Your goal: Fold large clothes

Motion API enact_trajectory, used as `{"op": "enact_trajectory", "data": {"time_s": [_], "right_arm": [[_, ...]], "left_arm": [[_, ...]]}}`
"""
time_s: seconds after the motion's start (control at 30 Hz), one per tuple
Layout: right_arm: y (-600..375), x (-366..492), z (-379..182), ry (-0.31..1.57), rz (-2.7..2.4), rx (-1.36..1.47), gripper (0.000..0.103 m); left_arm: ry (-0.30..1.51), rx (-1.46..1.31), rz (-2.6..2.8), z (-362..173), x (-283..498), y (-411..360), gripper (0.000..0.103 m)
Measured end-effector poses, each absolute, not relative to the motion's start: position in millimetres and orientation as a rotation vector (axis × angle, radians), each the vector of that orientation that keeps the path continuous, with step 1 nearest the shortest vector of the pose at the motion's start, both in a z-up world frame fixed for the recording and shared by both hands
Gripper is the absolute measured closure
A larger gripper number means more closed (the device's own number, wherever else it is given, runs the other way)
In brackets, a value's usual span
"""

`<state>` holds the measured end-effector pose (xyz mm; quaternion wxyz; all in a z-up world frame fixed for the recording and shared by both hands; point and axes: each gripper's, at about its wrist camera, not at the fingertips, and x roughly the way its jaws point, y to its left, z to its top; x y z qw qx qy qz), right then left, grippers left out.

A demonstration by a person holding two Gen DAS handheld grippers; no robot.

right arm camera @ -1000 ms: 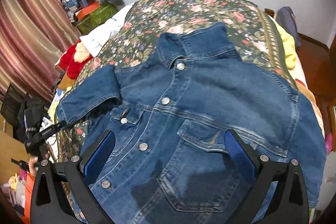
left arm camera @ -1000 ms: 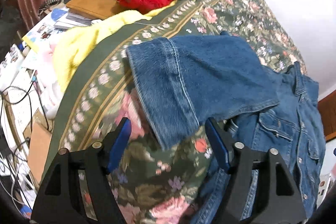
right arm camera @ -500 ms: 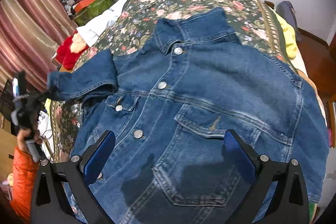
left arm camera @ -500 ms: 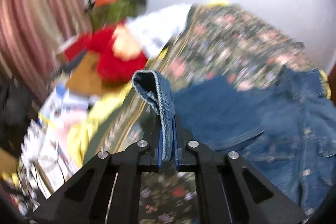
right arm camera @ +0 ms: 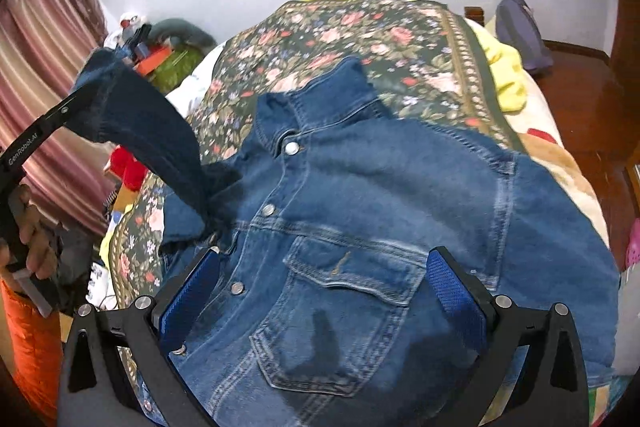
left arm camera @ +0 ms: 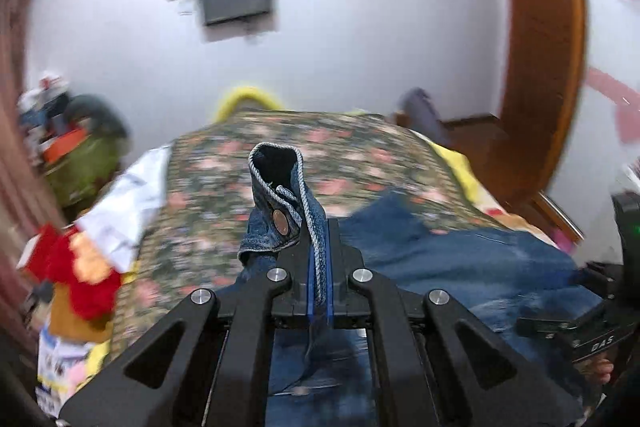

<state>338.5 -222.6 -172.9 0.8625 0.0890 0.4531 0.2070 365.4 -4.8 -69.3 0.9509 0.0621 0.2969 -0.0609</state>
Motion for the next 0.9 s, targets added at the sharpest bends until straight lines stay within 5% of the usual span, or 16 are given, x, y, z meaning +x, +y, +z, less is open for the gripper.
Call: {"op": "enact_trajectory", "data": {"time_s": [0.43, 0.53, 0.6, 0.67, 0.9], "right_arm": [[-272.6, 340.3, -176.3, 0.944, 0.365, 0.207, 0.0], [-274.4, 342.5, -178.0, 0.953, 0.361, 0.217, 0.0], [-271.6, 345.4, -178.1, 0.959, 0.372, 0.213, 0.0], [-264.8, 348.5, -177.8, 0.957, 0.385, 0.207, 0.0], [-225.5, 374.1, -198.0, 1.031, 0.465, 0.22, 0.0]], "left_arm": [[0.931, 0.162, -0.434, -185.6, 382.0, -103.0, 0.098], [0.934, 0.122, -0.443, -177.2, 373.7, -87.4, 0.085], [0.898, 0.096, -0.401, -166.9, 367.7, -69.3, 0.054], [0.857, 0.078, -0.342, -157.5, 364.5, -46.5, 0.038], [0.863, 0.136, -0.047, -176.6, 344.0, 57.9, 0.034]]}}
